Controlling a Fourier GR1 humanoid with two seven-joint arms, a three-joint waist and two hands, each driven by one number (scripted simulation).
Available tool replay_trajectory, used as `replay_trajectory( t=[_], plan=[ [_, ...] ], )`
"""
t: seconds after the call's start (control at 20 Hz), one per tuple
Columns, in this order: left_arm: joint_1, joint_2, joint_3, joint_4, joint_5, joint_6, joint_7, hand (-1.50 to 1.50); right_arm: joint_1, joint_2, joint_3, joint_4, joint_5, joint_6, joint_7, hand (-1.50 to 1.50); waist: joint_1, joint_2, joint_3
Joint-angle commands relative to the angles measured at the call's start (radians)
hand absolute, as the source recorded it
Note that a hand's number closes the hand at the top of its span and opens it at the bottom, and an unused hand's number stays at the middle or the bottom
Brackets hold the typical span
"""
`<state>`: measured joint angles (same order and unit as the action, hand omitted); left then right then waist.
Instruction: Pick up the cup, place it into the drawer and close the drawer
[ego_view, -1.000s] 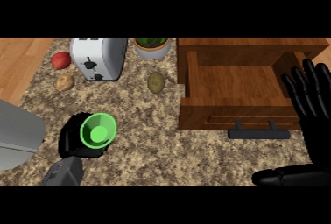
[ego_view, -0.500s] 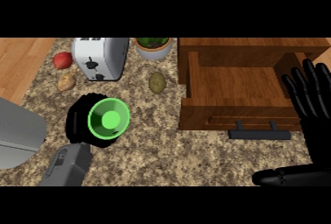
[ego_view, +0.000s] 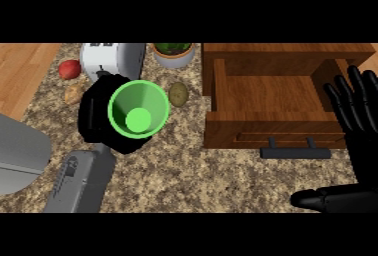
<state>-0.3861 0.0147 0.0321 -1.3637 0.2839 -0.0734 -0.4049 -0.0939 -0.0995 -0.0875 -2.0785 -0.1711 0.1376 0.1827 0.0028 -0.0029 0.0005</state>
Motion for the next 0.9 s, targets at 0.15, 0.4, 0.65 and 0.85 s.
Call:
replay_trajectory(
  t=[0.15,0.4,0.65,0.85],
  plan=[
    [-0.169,0.012,-0.012,-0.086,-0.009,0.124,0.182,1.50,0.028,-0.017,-0.026,0.013,-0.018,0.038,-0.049,-1.50,-0.006,0.002,0.000],
    [-0.317,0.015,-0.030,-0.012,-0.051,0.195,0.264,1.50,0.026,0.003,-0.003,-0.054,-0.010,-0.004,0.021,-1.50,-0.011,0.002,0.000],
    [-0.470,-0.014,-0.067,0.107,-0.088,0.297,0.247,1.50,-0.066,-0.030,-0.052,0.059,-0.042,0.014,0.005,-1.50,-0.013,0.004,0.000],
    [-0.566,-0.014,-0.070,0.232,-0.062,0.304,0.267,1.50,0.005,0.002,0.000,0.020,-0.003,0.017,-0.032,-1.50,-0.020,0.005,0.000]
  ],
)
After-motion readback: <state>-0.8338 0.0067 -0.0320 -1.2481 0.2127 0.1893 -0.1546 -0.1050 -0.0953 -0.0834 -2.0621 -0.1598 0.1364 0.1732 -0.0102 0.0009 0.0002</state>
